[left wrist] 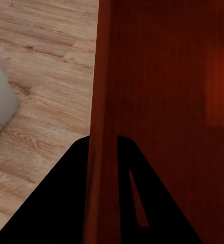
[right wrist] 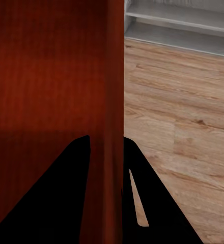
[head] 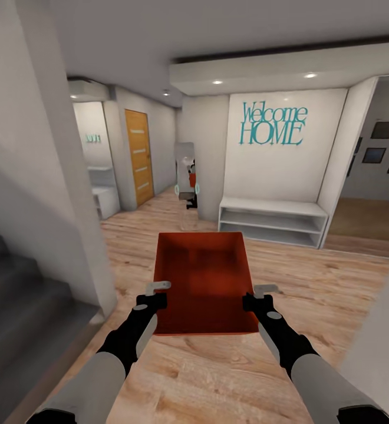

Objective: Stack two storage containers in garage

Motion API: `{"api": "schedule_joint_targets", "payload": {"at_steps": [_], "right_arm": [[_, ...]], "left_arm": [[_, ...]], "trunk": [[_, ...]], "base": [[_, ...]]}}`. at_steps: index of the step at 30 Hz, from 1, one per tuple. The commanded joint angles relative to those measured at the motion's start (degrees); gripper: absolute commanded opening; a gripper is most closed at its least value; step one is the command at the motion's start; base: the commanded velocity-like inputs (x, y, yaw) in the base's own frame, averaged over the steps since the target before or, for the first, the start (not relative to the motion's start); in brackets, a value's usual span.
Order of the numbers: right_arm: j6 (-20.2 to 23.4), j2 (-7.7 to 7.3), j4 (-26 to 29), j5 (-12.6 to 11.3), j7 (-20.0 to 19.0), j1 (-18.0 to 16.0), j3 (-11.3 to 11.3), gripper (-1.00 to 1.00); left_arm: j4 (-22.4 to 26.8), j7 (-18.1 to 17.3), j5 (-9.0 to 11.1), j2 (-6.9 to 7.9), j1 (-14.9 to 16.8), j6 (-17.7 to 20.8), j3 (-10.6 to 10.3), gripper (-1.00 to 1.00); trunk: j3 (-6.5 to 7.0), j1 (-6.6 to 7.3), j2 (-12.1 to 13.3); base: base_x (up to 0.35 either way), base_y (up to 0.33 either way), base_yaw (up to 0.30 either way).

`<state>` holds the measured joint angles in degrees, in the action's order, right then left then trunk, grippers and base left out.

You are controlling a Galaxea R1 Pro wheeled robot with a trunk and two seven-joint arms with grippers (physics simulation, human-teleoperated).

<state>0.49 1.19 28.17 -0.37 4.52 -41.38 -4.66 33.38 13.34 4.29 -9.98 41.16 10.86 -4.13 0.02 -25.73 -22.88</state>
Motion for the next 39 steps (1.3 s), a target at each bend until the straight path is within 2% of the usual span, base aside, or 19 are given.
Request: {"api": "schedule_joint_targets", "payload": {"at_steps": [1,39], "right_arm": [[0.03,0.04,0.79,0.10,0.14,-0.02,0.00,-1.00],[0.02,0.03,0.77,0.18,0.07,-0.02,0.00,-1.00]], "left_arm": [[-0.07,0.61,0.90,-0.01,-0.02,0.30,-0.22,-1.00],[0.02,0.62,0.90,0.04,-0.02,0.30,-0.21,-1.00]], "trunk": [[-0.02,-0.05,-0.04],[-0.02,-0.05,-0.04]], "base": [[0.322,0.000,0.000],[0.322,0.000,0.000]]}}
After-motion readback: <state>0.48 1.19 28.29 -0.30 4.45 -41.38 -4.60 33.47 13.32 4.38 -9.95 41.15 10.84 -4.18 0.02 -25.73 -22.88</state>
